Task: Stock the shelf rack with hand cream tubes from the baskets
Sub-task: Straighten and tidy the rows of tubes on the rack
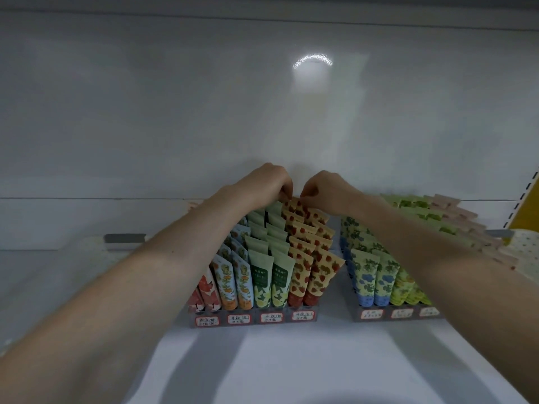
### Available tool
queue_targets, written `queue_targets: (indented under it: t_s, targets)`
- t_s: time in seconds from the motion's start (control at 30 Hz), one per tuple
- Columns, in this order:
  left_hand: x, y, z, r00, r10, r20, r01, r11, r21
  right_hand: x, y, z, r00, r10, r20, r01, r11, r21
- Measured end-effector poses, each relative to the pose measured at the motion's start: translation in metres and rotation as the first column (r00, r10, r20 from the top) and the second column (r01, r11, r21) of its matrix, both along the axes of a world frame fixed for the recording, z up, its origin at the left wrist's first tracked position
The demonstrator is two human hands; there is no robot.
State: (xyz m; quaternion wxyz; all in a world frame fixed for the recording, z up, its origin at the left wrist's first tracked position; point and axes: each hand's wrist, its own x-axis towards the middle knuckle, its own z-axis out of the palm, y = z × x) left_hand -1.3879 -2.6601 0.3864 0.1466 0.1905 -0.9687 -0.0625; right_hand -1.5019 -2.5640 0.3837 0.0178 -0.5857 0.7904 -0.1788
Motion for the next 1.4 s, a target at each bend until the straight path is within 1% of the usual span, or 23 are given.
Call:
queue_targets:
  t_s: [0.4, 0.5, 0.57, 0.6, 0.7, 0.8, 0.93, 1.13, 1.4]
  targets:
    - [-0.002, 0.001, 0.0, 1.0, 0.022, 0.015, -0.022, 1.0, -0.009, -0.001, 0.004, 0.003, 0.999, -0.002, 0.04, 0.003, 1.0, -0.027]
    - [0.006, 0.007, 0.006, 0.999, 0.001, -0.048, 0.0, 1.0, 0.016, -0.007, 0.014, 0.008, 0.999, -0.017, 0.049, 0.02, 0.998, -0.053]
    - [0.012, 0.012, 0.01, 0.993, -0.04, -0.108, 0.042, 0.999, 0.015, -0.011, 0.024, 0.011, 0.999, -0.02, 0.041, 0.021, 0.999, -0.025]
    - [0.015, 0.015, 0.011, 0.992, -0.066, -0.108, 0.067, 0.998, 0.014, -0.012, 0.029, 0.012, 0.999, -0.015, 0.037, 0.015, 1.0, 0.006]
    - [0.018, 0.022, 0.008, 0.995, -0.102, -0.019, 0.102, 0.994, 0.027, -0.011, 0.035, 0.008, 1.0, -0.005, 0.027, 0.002, 0.996, 0.092]
    - [0.016, 0.023, 0.005, 0.994, -0.104, 0.037, 0.102, 0.994, 0.041, -0.005, 0.035, 0.004, 1.0, 0.006, 0.024, -0.008, 0.996, 0.086]
    - [0.012, 0.022, 0.004, 0.994, -0.083, 0.07, 0.083, 0.997, 0.007, 0.002, 0.029, 0.001, 1.0, 0.008, 0.014, -0.009, 0.999, 0.044]
    - [0.009, 0.022, 0.003, 0.991, -0.076, 0.109, 0.08, 0.996, -0.03, 0.005, 0.022, -0.001, 0.999, -0.014, -0.048, 0.016, 0.998, 0.059]
    - [0.005, 0.021, 0.001, 0.989, -0.071, 0.128, 0.081, 0.994, -0.071, 0.005, 0.018, -0.003, 0.999, -0.036, -0.04, 0.038, 0.998, 0.046]
